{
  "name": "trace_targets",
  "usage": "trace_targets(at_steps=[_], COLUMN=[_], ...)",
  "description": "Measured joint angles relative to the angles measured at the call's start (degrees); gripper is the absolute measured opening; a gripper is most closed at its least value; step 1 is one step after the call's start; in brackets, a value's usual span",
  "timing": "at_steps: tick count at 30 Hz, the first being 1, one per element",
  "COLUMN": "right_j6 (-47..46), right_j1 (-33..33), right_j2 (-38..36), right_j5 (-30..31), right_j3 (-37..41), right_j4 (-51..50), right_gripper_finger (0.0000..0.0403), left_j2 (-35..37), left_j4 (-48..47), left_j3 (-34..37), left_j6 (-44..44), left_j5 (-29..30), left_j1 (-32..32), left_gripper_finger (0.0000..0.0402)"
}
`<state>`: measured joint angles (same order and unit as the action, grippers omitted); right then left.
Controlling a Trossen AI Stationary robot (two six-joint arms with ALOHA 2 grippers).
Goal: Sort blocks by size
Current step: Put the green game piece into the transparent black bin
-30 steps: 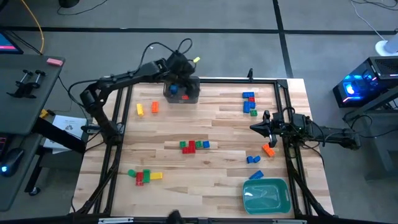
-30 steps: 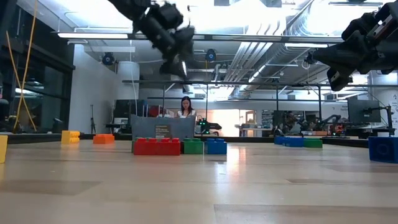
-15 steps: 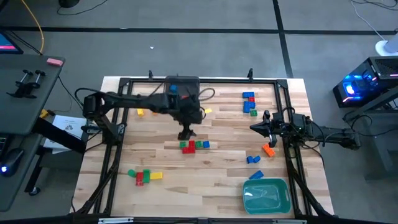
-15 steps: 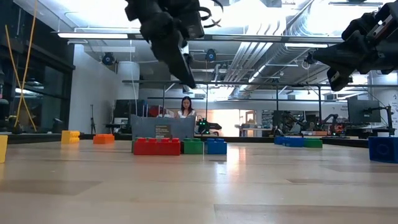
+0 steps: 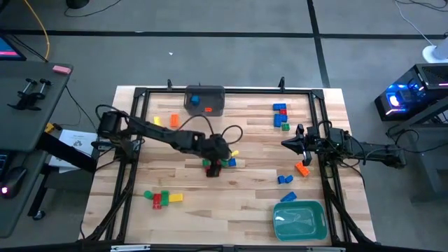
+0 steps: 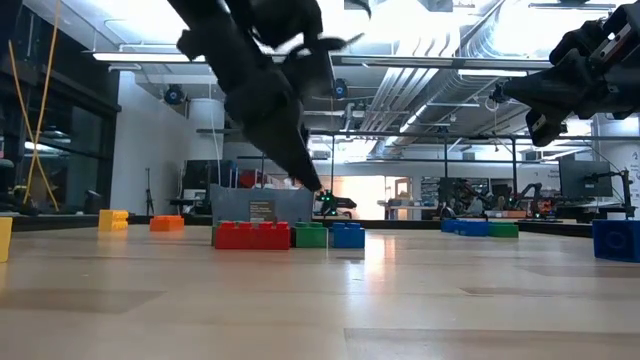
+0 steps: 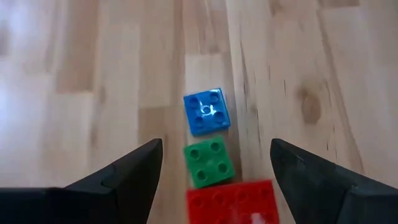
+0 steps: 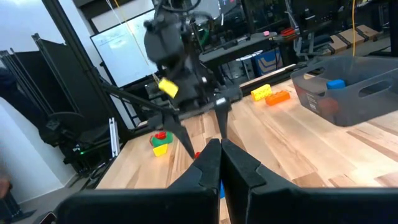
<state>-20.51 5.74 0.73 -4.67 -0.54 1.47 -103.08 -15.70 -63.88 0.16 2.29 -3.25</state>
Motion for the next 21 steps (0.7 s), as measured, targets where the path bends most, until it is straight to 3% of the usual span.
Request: trace_targets(at_steps=[9,15,18,21], right_j6=[0.0,0.0,0.0,0.0], right_j1=[0.0,0.0,0.0,0.0], right_j2=[0.0,0.0,0.1,0.1], right_j5=[0.0,0.0,0.0,0.0], right_j3=[0.0,0.0,0.0,0.0], right_j4=[0.0,0.0,0.0,0.0], right_gripper_finger=[0.0001,0.0001,0.0001,0.0001], left_j2=[-6.6,-9.5,-9.8,-9.3], left_j4=[1.9,2.6,2.8,3.2], left_j3=[0.0,-0.2,-0.3,-0.2], left_j6=[-9.1,-10.0,-10.1,-10.4], left_j5=[6.2,6.0,5.5,4.7], left_j1=[-1.5,-1.5,-1.5,-1.5], left_gripper_finger=[0.0283,0.0280,0.0252,0.0178])
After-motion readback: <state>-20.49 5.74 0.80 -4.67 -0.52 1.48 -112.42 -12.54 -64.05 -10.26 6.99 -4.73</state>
